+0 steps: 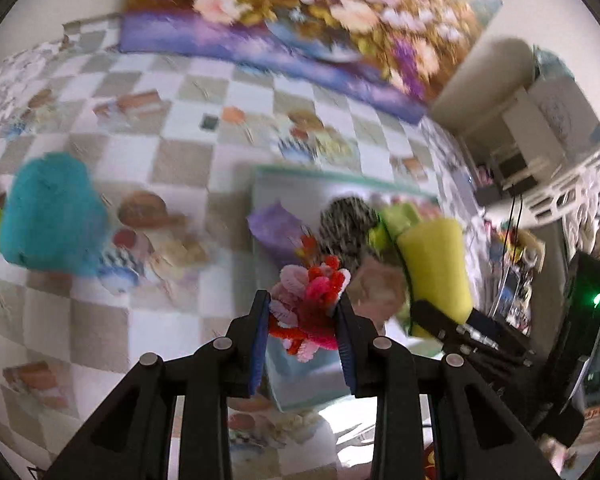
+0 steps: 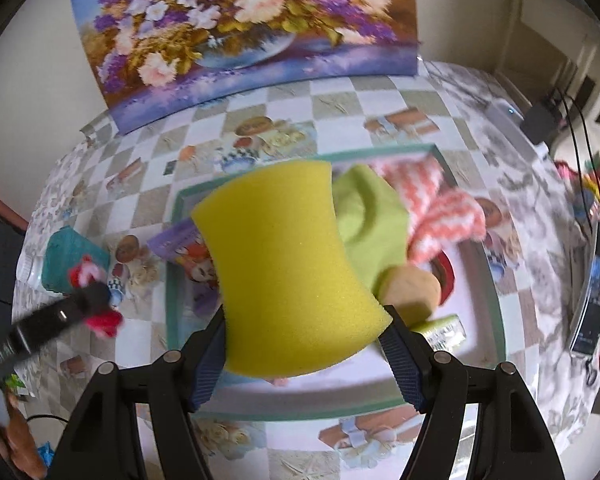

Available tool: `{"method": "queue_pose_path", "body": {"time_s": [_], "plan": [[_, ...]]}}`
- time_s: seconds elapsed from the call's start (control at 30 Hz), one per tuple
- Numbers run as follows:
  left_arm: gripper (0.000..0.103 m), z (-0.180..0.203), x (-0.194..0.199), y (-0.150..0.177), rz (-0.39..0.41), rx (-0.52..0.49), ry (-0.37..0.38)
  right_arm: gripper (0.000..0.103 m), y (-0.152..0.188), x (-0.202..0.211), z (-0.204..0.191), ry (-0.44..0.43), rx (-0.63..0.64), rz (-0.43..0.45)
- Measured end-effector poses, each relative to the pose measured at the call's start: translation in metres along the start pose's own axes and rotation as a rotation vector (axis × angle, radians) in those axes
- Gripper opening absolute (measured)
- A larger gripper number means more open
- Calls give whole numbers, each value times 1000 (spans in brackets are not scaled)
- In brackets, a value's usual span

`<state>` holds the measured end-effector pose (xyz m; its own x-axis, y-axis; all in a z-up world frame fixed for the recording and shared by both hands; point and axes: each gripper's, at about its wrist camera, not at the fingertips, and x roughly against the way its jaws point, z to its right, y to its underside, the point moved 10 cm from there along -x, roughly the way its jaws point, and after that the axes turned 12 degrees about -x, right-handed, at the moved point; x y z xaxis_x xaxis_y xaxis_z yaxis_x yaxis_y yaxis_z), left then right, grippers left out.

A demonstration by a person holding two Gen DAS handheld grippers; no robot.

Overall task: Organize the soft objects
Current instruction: 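Carry the red plush toy and yellow sponge over the white tray with both tools, then release the red plush toy into the tray with the left tool while the right tool releases the yellow sponge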

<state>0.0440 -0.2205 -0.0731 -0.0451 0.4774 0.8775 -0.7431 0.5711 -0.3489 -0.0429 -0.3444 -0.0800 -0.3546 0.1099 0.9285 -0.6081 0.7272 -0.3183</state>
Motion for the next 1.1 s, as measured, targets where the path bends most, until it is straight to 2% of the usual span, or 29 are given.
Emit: {"method": "queue_pose_path", "body": {"time_s": [0.2, 0.47, 0.53, 0.6, 0.77, 0.83, 0.9, 1.0, 1.1], "plan": [[32, 25, -27, 19, -53, -69, 15, 74, -4, -5, 17, 14, -44, 2], [33, 28, -56, 32, -124, -92, -10, 74, -7, -21, 17, -2, -63, -14], [41, 29, -55, 32, -131, -90, -6, 75, -8, -20, 16, -11, -61, -14], [62, 31, -49, 29, -112, -92, -6, 75, -11, -15, 16, -16, -63, 3], [69, 30, -34, 23, -73, -85, -5, 78, -15, -6, 18, 3, -59, 28], [71, 24, -29, 23, -64, -72, -23, 82, -15, -6, 20, 19, -56, 28], [74, 15, -23, 23, -50, -66, -57, 86, -13, -7, 21, 29, -56, 25], [84, 2, -19, 23, -32, -55, -104, 86, -10, -6, 23, 42, -54, 21], [88, -10, -17, 25, -20, -51, -151, 87, -5, -4, 22, 52, -43, 22]]}}
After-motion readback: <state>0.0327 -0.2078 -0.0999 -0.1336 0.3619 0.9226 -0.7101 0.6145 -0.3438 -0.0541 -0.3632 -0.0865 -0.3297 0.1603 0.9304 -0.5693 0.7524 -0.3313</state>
